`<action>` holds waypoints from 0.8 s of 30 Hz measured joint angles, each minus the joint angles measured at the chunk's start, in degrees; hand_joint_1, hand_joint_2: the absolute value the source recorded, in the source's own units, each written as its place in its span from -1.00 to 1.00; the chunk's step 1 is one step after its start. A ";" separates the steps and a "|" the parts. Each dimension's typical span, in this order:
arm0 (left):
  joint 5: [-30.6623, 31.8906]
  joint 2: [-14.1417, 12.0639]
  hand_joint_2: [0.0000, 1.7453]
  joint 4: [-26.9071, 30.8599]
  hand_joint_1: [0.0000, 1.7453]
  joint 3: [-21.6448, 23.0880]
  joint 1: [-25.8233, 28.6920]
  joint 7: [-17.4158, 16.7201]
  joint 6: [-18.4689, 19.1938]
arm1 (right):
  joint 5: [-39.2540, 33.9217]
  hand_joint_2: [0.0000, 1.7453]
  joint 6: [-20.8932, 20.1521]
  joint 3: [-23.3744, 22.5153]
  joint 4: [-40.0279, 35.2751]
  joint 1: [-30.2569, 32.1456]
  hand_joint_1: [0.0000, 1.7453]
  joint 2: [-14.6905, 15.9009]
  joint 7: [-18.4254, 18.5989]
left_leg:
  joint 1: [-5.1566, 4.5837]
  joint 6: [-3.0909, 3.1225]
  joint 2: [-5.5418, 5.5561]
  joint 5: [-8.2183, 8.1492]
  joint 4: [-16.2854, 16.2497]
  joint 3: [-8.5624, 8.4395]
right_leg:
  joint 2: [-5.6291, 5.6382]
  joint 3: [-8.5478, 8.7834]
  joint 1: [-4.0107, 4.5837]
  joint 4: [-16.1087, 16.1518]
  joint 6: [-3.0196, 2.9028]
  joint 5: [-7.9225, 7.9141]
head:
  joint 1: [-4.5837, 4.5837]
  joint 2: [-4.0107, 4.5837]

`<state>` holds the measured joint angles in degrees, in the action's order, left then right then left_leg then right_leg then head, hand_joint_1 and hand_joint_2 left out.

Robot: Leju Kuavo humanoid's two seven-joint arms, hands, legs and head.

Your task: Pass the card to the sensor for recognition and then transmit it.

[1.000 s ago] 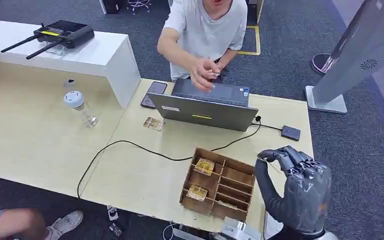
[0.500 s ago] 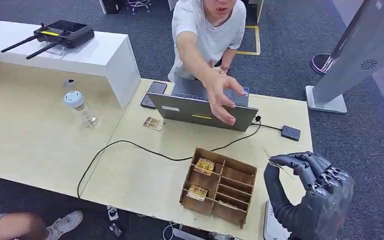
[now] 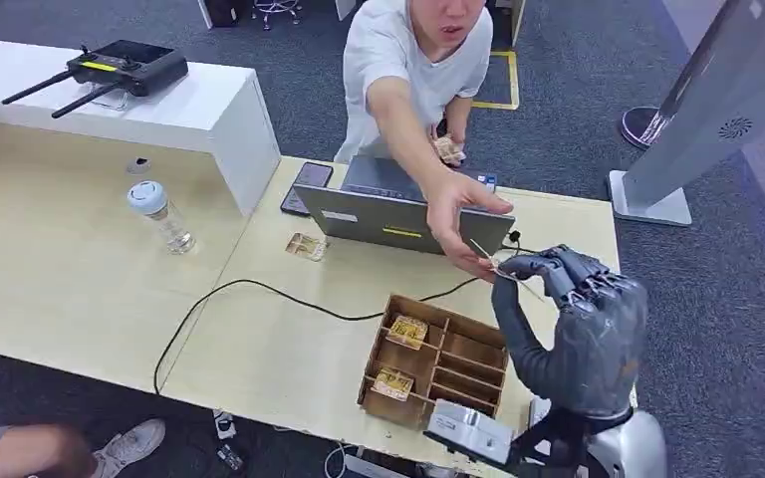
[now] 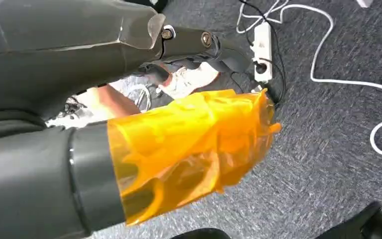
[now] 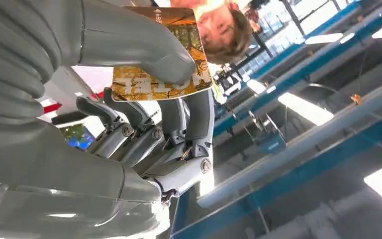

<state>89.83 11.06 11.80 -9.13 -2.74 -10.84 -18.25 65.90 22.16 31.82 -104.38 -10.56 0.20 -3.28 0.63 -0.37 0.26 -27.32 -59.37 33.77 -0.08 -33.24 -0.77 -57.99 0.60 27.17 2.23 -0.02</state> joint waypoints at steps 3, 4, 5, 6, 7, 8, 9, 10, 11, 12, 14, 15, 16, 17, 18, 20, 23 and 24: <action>0.02 -0.02 -1.00 0.00 -1.00 0.87 -0.22 -0.09 0.85 | 0.89 1.00 -2.27 0.00 3.51 -2.51 1.00 -0.76 1.29 | 0.00 0.01 0.01 0.00 0.00 0.00 | -0.01 0.00 0.00 0.00 0.00 0.00 | 0.00 0.00; 0.02 -0.04 -1.00 0.00 -1.00 1.22 -0.25 0.09 0.87 | 1.18 1.00 -2.59 0.00 4.62 -3.26 1.00 -1.07 1.46 | 0.00 0.01 0.01 0.01 0.00 0.01 | -0.01 0.00 0.00 0.00 0.00 0.00 | 0.00 0.00; 0.02 -0.04 -1.00 0.00 -1.00 1.60 -0.32 0.28 0.89 | 1.40 1.00 -3.32 0.00 5.75 -4.12 1.00 -1.29 2.10 | 0.00 0.01 0.00 0.01 0.00 0.00 | -0.01 0.00 0.00 0.00 0.00 0.00 | 0.00 0.00; 0.02 -0.04 -1.00 0.00 -1.00 1.88 -0.40 0.46 0.89 | 1.75 1.00 -4.35 0.00 6.95 -4.87 1.00 -1.57 2.91 | 0.00 0.01 0.00 0.01 0.00 0.00 | 0.00 0.00 0.00 0.00 0.00 0.00 | 0.00 0.00; 0.04 -0.04 -1.00 0.00 -1.00 2.16 -0.49 0.61 0.87 | 1.92 1.00 -5.54 0.00 8.23 -5.53 1.00 -1.77 3.77 | 0.00 0.01 0.00 0.01 0.00 0.00 | 0.00 0.00 0.00 0.00 0.00 0.00 | 0.00 0.00; 0.04 -0.04 -1.00 0.00 -1.00 2.51 -0.53 0.61 0.87 | 1.92 1.00 -6.53 0.00 9.30 -6.07 1.00 -1.99 4.32 | 0.00 0.01 0.00 0.01 0.00 0.00 | 0.00 0.00 0.00 0.00 0.00 0.00 | 0.00 0.00; 0.04 -0.04 -1.00 0.00 -1.00 2.78 -0.54 0.61 0.87 | 1.90 1.00 -7.05 0.02 10.07 -6.50 1.00 -2.16 4.50 | 0.00 0.01 0.00 0.01 0.00 0.00 | 0.00 0.00 0.00 0.00 0.00 0.00 | 0.00 0.00; 0.04 -0.07 -1.00 0.00 -1.00 2.95 -0.55 0.59 0.87 | 1.88 1.00 -7.30 0.02 10.56 -6.84 1.00 -2.25 4.61 | 0.00 0.01 0.00 0.01 0.00 0.00 | 0.00 0.00 0.00 0.00 0.00 0.00 | 0.02 0.00; 0.02 -0.04 -1.00 0.00 -1.00 3.06 -0.55 0.57 0.89 | 1.64 1.00 -7.80 0.04 11.36 -7.24 0.66 -2.40 4.92 | 0.00 0.01 0.00 0.01 0.00 0.00 | 0.00 0.00 0.00 0.00 0.00 0.00 | 0.00 0.00; 0.02 -0.04 -1.00 0.00 -1.00 3.15 -0.54 0.50 0.92 | 1.16 1.00 -8.22 0.07 12.00 -7.52 -0.84 -2.58 5.03 | 0.00 0.01 0.01 0.01 0.00 0.00 | 0.00 0.00 0.00 0.00 0.00 0.00 | 0.00 0.00; -0.09 -0.06 -1.00 0.00 -1.00 3.32 -0.54 0.22 0.96 | 0.14 1.00 -9.26 0.13 13.02 -7.89 -1.00 -2.82 5.31 | 0.00 0.01 0.01 0.01 0.00 0.00 | -0.01 0.00 0.00 0.00 0.00 0.00 | 0.00 0.00; -0.18 -0.07 -1.00 0.00 -1.00 3.32 -0.53 0.20 0.94 | -0.31 -1.00 -9.90 0.18 13.37 -8.04 -1.00 -2.88 5.59 | 0.00 0.01 0.01 0.01 0.00 0.00 | -0.01 0.00 0.00 0.00 0.00 0.00 | 0.02 0.00; -0.26 -0.07 -1.00 0.00 -1.00 3.32 -0.53 0.20 0.92 | -0.59 -1.00 -10.27 0.24 13.66 -8.15 -1.00 -2.97 5.81 | 0.00 0.01 0.01 0.01 0.00 0.00 | -0.01 -0.01 0.00 0.00 0.00 0.00 | 0.00 0.00; -0.35 -0.07 -1.00 0.00 -1.00 3.32 -0.53 0.20 0.87 | -1.07 -1.00 -10.71 0.37 14.03 -8.24 -1.00 -2.97 6.12 | 0.00 0.01 0.01 0.01 0.00 0.00 | -0.01 -0.01 0.00 0.00 0.00 0.00 | 0.00 0.00; -0.53 -0.07 -1.00 0.00 -1.00 3.32 -0.52 0.20 0.81 | -1.55 -1.00 -10.77 0.48 14.31 -8.25 -1.00 -2.99 6.12 | 0.00 0.01 0.01 0.01 0.00 0.01 | -0.01 -0.01 0.00 0.00 0.00 0.00 | 0.00 0.00; -0.70 -0.07 -1.00 0.00 -1.00 3.32 -0.50 0.22 0.70 | -2.19 -1.00 -10.77 0.57 14.66 -8.25 -1.00 -2.99 6.12 | 0.00 0.01 0.01 0.00 0.00 0.01 | -0.01 -0.01 0.00 0.00 0.00 0.00 | 0.00 0.00; -0.88 -0.07 -1.00 0.00 -1.00 3.32 -0.48 0.53 0.33 | -2.84 -1.00 -10.47 0.83 14.68 -8.23 -1.00 -2.99 5.85 | 0.00 0.01 0.01 0.00 0.00 0.01 | -0.01 -0.01 0.00 0.00 0.00 0.00 | 0.00 0.00; -1.01 -0.07 -1.00 0.00 -1.00 3.32 -0.48 0.61 0.17 | -3.02 -1.00 -10.29 0.90 14.62 -8.18 -1.00 -2.99 5.68 | 0.00 0.01 0.01 0.00 0.00 0.01 | -0.01 -0.02 0.00 0.01 0.00 0.00 | 0.00 0.00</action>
<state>88.83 10.99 11.80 -5.81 -3.21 -10.23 -18.08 62.88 11.87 32.72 -89.77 -18.74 -2.80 2.40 0.63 -0.36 0.27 -27.32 -59.37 33.78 -0.08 -33.26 -0.77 -57.99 0.60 27.17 2.23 -0.02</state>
